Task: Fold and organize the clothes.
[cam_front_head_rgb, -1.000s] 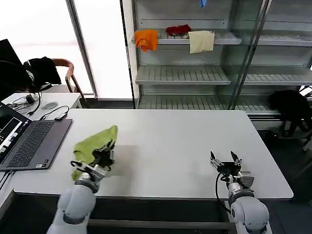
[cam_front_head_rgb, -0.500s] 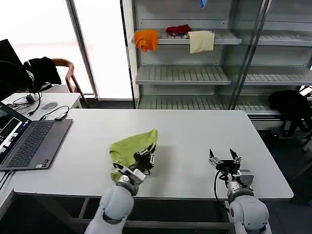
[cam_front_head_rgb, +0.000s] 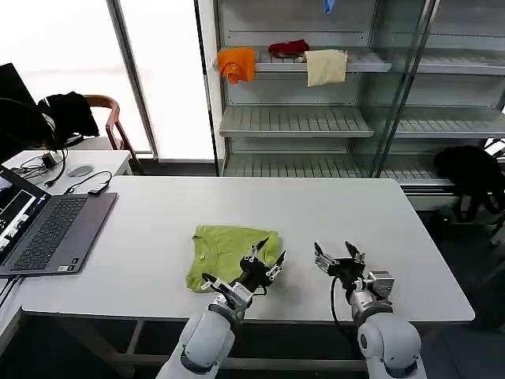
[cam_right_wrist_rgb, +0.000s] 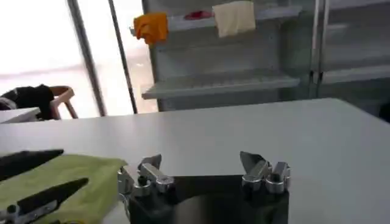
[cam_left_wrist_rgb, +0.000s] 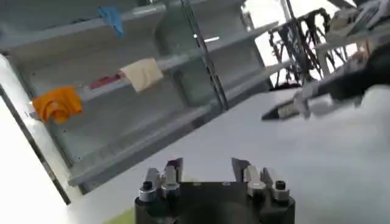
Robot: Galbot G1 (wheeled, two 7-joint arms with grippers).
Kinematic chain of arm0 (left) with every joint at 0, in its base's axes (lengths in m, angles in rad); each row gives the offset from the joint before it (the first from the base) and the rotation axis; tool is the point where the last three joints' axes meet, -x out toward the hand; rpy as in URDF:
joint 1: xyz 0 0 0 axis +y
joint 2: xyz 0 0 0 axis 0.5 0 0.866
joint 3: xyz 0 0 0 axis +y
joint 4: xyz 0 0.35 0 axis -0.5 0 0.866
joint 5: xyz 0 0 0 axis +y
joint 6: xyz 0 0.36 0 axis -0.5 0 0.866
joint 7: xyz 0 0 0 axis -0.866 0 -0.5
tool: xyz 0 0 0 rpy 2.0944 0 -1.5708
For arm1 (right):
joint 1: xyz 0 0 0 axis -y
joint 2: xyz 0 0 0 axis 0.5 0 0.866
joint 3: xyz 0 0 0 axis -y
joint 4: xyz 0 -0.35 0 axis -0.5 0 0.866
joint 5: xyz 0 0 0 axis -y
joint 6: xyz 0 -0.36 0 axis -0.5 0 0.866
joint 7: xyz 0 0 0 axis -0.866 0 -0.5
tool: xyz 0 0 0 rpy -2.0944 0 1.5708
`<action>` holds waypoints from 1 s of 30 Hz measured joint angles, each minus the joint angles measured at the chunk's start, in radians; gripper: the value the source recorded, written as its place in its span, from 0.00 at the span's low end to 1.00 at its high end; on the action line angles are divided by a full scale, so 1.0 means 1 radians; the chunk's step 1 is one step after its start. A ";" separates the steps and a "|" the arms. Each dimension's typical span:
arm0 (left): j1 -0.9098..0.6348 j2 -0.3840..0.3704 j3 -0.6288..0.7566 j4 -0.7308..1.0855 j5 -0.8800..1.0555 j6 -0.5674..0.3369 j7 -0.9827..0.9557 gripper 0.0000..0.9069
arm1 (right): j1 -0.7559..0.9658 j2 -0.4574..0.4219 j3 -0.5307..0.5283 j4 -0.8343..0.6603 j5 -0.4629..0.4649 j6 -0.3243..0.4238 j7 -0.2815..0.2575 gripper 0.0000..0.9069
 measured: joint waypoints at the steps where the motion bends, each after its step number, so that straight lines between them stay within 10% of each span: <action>1: 0.000 0.008 -0.006 -0.020 -0.023 0.003 -0.001 1.00 | 0.003 0.004 -0.008 -0.005 0.011 -0.003 -0.001 1.00; 18: 0.053 0.104 -0.315 -0.133 -0.257 0.003 -0.010 1.00 | 0.072 0.073 -0.128 -0.134 0.230 -0.025 0.045 1.00; 20: 0.062 0.104 -0.338 -0.135 -0.269 0.001 -0.011 1.00 | 0.091 0.088 -0.135 -0.160 0.240 -0.026 0.057 0.83; 23: 0.075 0.102 -0.366 -0.135 -0.284 -0.001 -0.012 1.00 | 0.125 0.109 -0.143 -0.198 0.253 -0.027 0.073 0.11; 24: 0.080 0.102 -0.375 -0.135 -0.288 -0.001 -0.013 1.00 | 0.137 0.115 -0.144 -0.212 0.256 -0.027 0.078 0.02; 30: 0.101 0.106 -0.421 -0.135 -0.308 -0.004 -0.016 1.00 | 0.201 0.147 -0.155 -0.286 0.271 -0.029 0.096 0.00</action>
